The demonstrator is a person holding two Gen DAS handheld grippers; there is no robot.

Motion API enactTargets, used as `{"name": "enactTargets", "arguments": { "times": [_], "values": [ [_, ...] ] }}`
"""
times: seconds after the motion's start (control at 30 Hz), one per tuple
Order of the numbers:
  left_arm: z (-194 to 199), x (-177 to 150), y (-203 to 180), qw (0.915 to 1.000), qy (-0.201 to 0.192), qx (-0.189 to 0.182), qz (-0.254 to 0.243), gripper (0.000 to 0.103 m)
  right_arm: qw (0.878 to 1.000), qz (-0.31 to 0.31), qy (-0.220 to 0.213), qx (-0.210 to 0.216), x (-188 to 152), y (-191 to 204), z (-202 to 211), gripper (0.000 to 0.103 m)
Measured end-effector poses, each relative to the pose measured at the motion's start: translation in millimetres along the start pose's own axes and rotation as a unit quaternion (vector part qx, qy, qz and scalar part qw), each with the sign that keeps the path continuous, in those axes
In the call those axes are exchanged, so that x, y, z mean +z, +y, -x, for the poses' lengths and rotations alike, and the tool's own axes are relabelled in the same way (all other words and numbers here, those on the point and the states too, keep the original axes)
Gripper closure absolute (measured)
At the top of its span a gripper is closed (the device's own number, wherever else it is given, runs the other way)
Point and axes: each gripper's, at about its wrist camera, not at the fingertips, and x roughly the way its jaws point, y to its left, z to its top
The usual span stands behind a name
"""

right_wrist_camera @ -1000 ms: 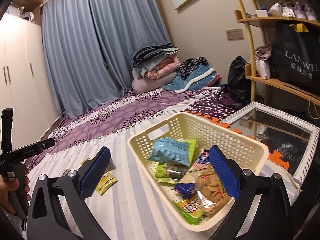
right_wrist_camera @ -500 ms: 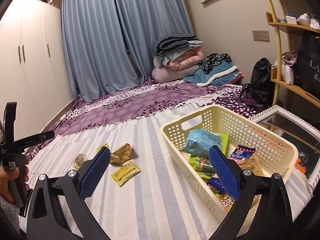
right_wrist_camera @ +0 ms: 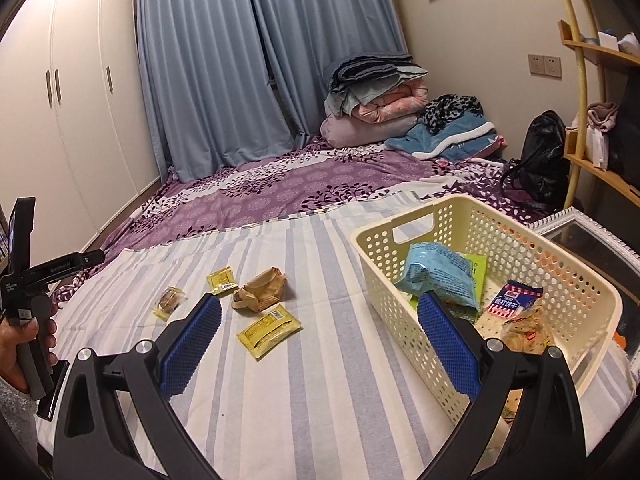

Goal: Organize snacks
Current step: 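Move both grippers back over the remaining yellow and tan snacks on the bed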

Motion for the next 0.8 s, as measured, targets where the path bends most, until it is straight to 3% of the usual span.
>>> {"name": "enactTargets", "arguments": {
  "times": [0.43, 0.67, 0.8],
  "values": [
    [-46, -28, 20, 0.9983, 0.054, 0.022, 0.003, 0.003, 0.995, 0.056, 0.080, 0.034, -25, 26, -64, 0.005],
    [-71, -38, 30, 0.9962, 0.080, 0.031, 0.011, 0.003, 0.980, 0.090, 0.159, 0.080, -44, 39, -128, 0.005],
    [-82, -43, 33, 0.9953, 0.091, 0.032, 0.014, 0.003, 0.970, 0.127, 0.190, 0.083, -48, 50, -165, 0.005]
  ]
}}
